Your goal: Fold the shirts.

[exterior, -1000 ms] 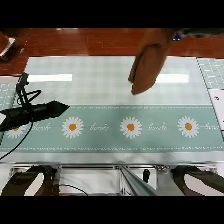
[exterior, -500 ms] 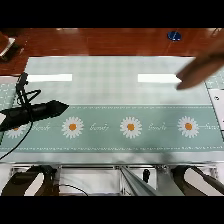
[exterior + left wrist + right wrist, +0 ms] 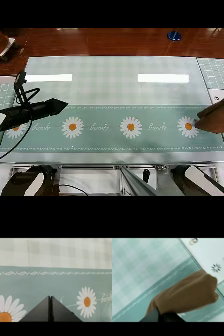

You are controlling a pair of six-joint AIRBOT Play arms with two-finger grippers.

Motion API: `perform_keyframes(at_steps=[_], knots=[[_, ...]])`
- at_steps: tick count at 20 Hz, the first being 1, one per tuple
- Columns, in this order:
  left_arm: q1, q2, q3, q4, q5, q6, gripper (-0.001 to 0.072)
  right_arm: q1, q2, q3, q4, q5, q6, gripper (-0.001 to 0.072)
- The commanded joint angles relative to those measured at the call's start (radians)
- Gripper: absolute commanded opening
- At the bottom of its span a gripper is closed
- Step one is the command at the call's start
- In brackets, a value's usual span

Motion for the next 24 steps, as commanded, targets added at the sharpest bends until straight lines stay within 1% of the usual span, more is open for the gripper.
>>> perform_keyframes(at_steps=[1,3,5,7,9,12,14,17,18,19,20,22,24], knots=[[0.0,-0.001,0.0,0.0,0.018,0.004,0.0025,-0.089,0.04,-0.036,-0.055,0.032,-0.004,0.0018],[0.0,-0.001,0.0,0.0,0.028,0.005,0.0025,-0.158,0.092,-0.117,-0.061,0.032,-0.027,0.0019],[-0.001,-0.001,0.0,0.0,0.038,0.004,0.0025,-0.234,0.171,-0.243,-0.11,0.024,-0.027,0.0019],[0.0,-0.001,0.0,0.0,0.041,0.004,0.0025,-0.316,0.264,-0.383,-0.196,0.006,-0.006,0.0019],[0.0,-0.001,0.0,0.0,0.042,0.004,0.0025,-0.381,0.359,-0.528,-0.32,0.003,0.032,0.0019],[0.0,-0.001,0.0,0.0,0.049,0.004,0.0025,-0.4,0.504,-0.75,-0.541,0.003,0.09,0.002],[-0.001,-0.001,0.0,0.0,0.048,0.004,0.0025,-0.398,0.579,-0.886,-0.616,0.003,0.111,0.0021],[-0.001,-0.001,0.0,0.0,0.049,0.005,0.0025,-0.369,0.647,-1.043,-0.672,-0.002,0.127,0.0025],[-0.001,-0.001,0.0,0.0,0.049,0.005,0.0024,-0.367,0.65,-1.076,-0.678,0.002,0.14,0.0167],[-0.001,-0.001,0.0,0.0,0.049,0.007,0.0025,-0.367,0.65,-1.091,-0.676,0.002,0.14,0.0357],[0.0,-0.001,0.0,0.0,0.05,0.007,0.0025,-0.367,0.65,-1.092,-0.675,-0.008,0.14,0.0418],[0.0,-0.001,0.0,0.0,0.059,0.007,0.0025,-0.367,0.648,-1.083,-0.673,-0.035,0.14,0.0418],[0.0,-0.001,0.003,0.001,0.1,0.008,0.0025,-0.367,0.623,-1.032,-0.636,-0.09,0.139,0.0417]])
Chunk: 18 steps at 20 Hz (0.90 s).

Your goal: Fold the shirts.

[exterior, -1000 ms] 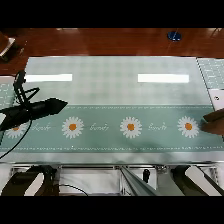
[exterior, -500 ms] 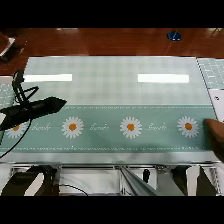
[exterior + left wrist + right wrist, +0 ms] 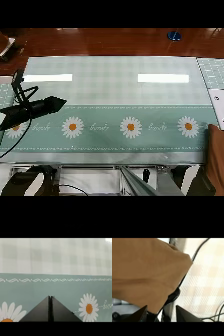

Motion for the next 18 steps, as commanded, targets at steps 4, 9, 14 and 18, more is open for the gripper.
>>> perform_keyframes(at_steps=[4,9,14,18], knots=[[0.047,-0.052,0.181,0.002,0.042,0.043,0.0024,0.001,-0.158,0.293,0.433,-0.297,-0.142,0.0111],[0.027,-0.268,0.675,0.001,-0.075,0.045,0.0024,0.12,-0.328,0.516,1.379,-0.592,-0.466,0.002],[-0.243,-0.421,0.745,0.114,-0.216,0.04,0.0024,0.843,-0.362,0.279,0.879,-0.608,-0.446,0.0021],[-0.336,-0.434,0.505,0.579,-0.2,-0.255,0.0025,1.173,-0.428,0.127,0.399,-0.636,-0.056,0.002]])
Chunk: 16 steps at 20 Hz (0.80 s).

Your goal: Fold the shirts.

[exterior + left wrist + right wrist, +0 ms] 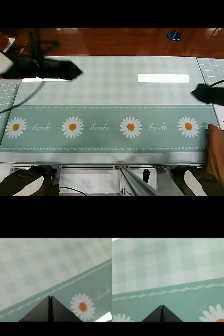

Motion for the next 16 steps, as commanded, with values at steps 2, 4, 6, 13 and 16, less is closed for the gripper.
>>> perform_keyframes(at_steps=[2,4,6,13,16], knots=[[-0.014,-0.025,-0.194,0.316,0.012,-0.287,0.0024,0.257,-0.135,-0.011,-0.353,0.094,0.165,0.002],[-0.001,-0.026,-0.222,0.279,0.043,-0.285,0.0025,0.256,-0.197,0.035,-0.348,0.098,0.169,0.002],[-0.002,-0.025,-0.219,0.28,0.043,-0.275,0.0025,0.256,-0.213,0.042,-0.331,0.062,0.184,0.0021],[-0.002,-0.026,-0.219,0.296,0.017,-0.275,0.0025,0.256,-0.211,0.042,-0.33,0.019,0.185,0.0021],[-0.002,-0.026,-0.219,0.296,0.017,-0.275,0.0025,0.256,-0.211,0.042,-0.33,0.019,0.185,0.0021]])
